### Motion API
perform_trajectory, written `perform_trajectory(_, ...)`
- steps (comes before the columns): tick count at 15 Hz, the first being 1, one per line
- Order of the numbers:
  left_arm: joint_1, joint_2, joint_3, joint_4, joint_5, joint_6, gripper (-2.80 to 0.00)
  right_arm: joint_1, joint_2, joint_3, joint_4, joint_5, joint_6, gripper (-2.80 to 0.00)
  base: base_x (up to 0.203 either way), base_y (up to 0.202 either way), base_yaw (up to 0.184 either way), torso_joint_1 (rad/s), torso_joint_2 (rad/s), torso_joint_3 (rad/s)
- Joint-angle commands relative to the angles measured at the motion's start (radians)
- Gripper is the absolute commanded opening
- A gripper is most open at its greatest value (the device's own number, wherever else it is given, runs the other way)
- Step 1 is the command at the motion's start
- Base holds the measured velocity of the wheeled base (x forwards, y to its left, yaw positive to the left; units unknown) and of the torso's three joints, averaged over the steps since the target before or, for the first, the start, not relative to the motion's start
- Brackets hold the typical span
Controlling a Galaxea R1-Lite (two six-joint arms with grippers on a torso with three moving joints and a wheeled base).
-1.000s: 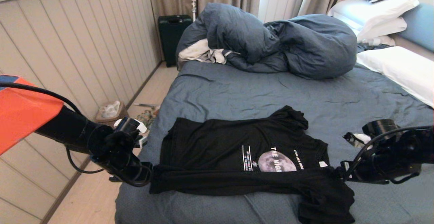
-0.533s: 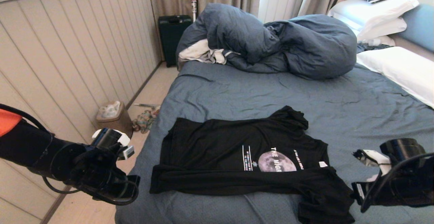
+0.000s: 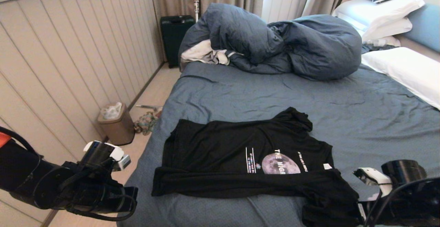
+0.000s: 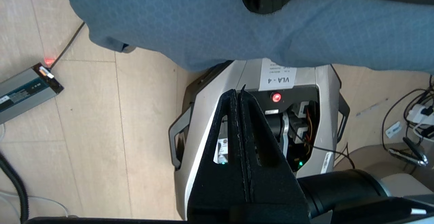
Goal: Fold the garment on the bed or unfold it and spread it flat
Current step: Fold the black T-shirt
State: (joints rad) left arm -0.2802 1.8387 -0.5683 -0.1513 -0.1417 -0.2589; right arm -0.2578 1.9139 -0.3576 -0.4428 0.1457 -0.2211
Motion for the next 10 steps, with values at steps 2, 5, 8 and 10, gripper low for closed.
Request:
perform_trajectory(2,0.000,-0.003,0.008,-0.011,0.001,-0.002,-2.80,0.019,0.105,0.057,-0.135,-0.002,-0.001,0.00,0.000,0.000,0.000,0.000,0.00,0.000)
perform_trajectory(5,0.000,-0.005,0.016,-0.013,0.002,0.000,-2.80,0.022,0.150,0.062,-0.172,-0.003,0.002,0.00,0.000,0.000,0.000,0.000,0.00,0.000)
perform_trajectory(8,0.000,0.001,0.016,-0.014,0.002,0.003,-2.80,0.025,0.186,0.053,-0.178,-0.011,0.002,0.00,0.000,0.000,0.000,0.000,0.00,0.000)
perform_trajectory(10,0.000,0.004,0.016,-0.016,0.002,0.003,-2.80,0.037,0.214,0.064,-0.243,-0.035,0.002,-2.80,0.000,0.000,0.000,0.000,0.00,0.000)
